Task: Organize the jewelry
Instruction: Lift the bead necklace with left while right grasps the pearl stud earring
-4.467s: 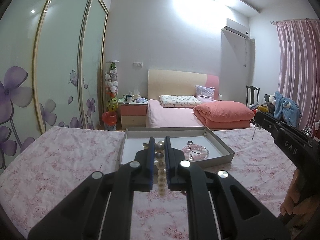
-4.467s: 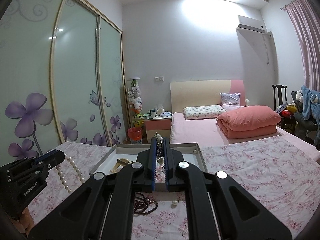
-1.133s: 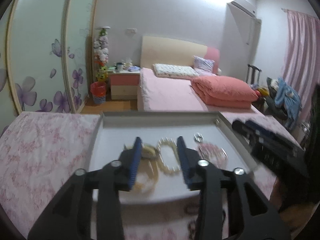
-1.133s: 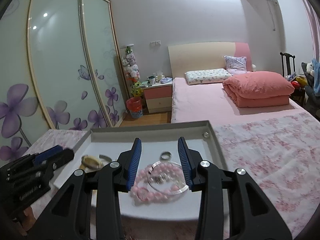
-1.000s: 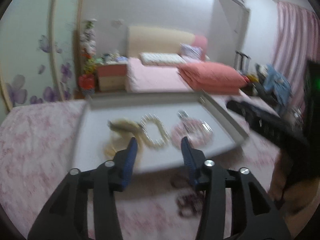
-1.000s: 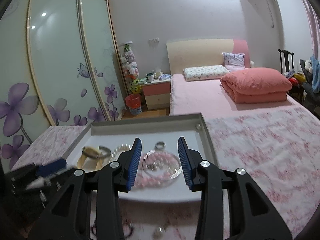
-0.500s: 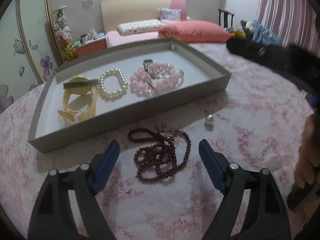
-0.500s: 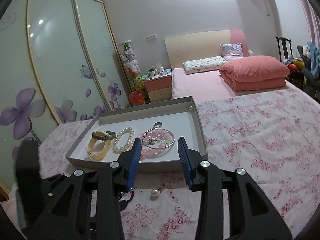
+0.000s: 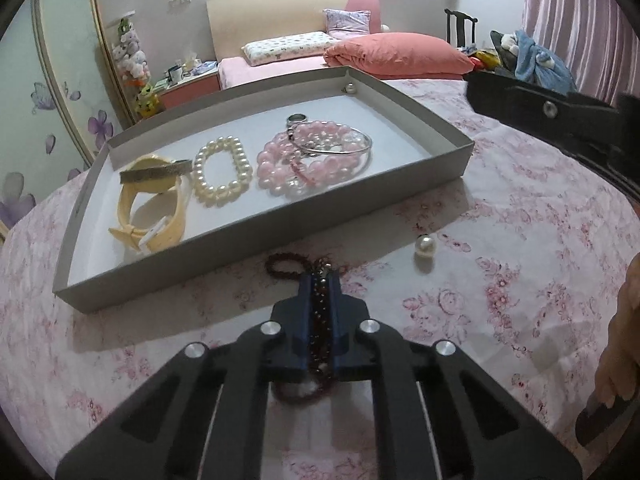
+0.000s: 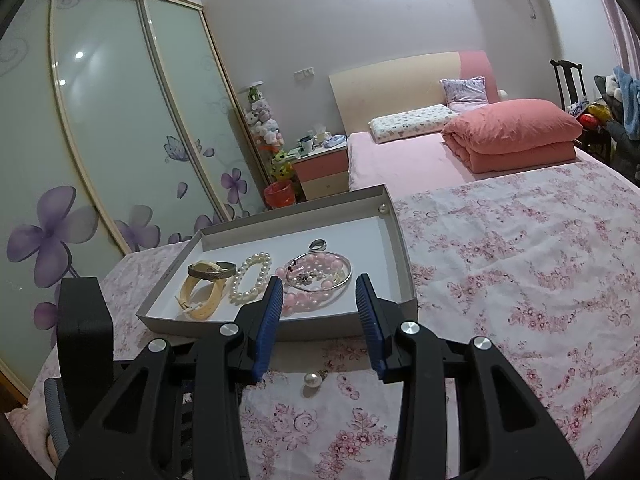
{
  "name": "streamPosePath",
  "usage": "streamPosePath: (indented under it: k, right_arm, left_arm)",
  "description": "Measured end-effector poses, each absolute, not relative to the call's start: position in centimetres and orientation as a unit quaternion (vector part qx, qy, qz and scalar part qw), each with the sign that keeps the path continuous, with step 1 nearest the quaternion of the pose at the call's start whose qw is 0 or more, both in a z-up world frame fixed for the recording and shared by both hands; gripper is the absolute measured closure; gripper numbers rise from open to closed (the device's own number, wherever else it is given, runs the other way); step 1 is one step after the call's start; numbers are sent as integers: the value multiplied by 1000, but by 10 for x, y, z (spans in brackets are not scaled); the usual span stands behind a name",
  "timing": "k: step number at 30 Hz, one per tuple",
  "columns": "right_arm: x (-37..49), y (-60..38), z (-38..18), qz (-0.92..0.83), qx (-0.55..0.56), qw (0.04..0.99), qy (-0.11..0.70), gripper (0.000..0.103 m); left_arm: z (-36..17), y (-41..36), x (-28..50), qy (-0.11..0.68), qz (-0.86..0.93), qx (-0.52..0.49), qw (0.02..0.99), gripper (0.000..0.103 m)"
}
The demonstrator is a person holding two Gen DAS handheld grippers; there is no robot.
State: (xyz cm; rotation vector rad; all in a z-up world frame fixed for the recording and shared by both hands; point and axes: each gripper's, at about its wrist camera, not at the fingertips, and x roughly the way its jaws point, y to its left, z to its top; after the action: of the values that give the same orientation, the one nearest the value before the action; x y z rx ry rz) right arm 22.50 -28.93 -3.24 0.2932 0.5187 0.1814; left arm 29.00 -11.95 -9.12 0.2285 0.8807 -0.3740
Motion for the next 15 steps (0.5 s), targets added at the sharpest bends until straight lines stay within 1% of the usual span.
streamPosePath:
  k: [3,8,11,15]
  right_arm:
    - [223,-289,-31,91,143,952,255,64]
    - [221,-283,-30,104,135,948,268,64]
    - [219,-276,-33,110,119,944,287,64]
    - [220,-263,-41,111,84,937,320,64]
  left_arm:
    - [-91,-105,287,423,-172,106,883,94]
    - [-89,-57,274,426,-135,96,889,94]
    - [-88,-16,267,433,-97,80,892,94]
    - [-87,14,256,434,-76,64,896,94]
